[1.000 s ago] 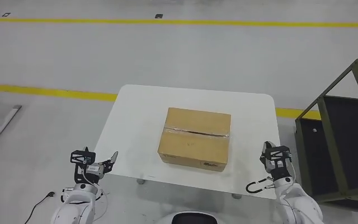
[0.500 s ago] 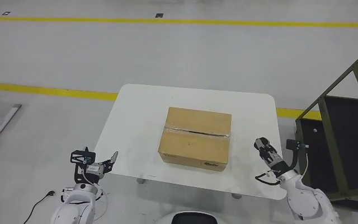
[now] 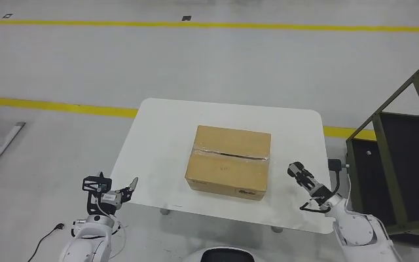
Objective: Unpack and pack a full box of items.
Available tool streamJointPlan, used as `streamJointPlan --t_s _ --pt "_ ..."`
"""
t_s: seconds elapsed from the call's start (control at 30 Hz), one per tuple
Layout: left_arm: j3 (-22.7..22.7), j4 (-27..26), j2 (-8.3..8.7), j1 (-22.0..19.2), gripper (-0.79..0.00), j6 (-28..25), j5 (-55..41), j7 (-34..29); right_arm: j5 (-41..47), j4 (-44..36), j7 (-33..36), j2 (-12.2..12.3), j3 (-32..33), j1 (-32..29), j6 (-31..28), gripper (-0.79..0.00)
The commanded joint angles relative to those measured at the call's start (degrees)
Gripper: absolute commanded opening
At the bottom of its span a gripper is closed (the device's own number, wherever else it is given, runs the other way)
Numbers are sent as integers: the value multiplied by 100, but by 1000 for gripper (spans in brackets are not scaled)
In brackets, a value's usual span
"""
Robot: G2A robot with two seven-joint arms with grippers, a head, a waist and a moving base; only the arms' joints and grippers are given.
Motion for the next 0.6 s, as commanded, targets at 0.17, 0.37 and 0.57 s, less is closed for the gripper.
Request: streamJointPlan --t_s 0.17,0.37,0.57 --pt "0 0 0 0 0 0 0 0 583 624 452 -38 -436 741 302 -591" --pt "0 0 0 0 0 0 0 0 590 970 712 -38 -632 1107 332 -468" --pt "0 0 0 0 0 0 0 0 697 1090 725 -45 -748 1194 281 -483"
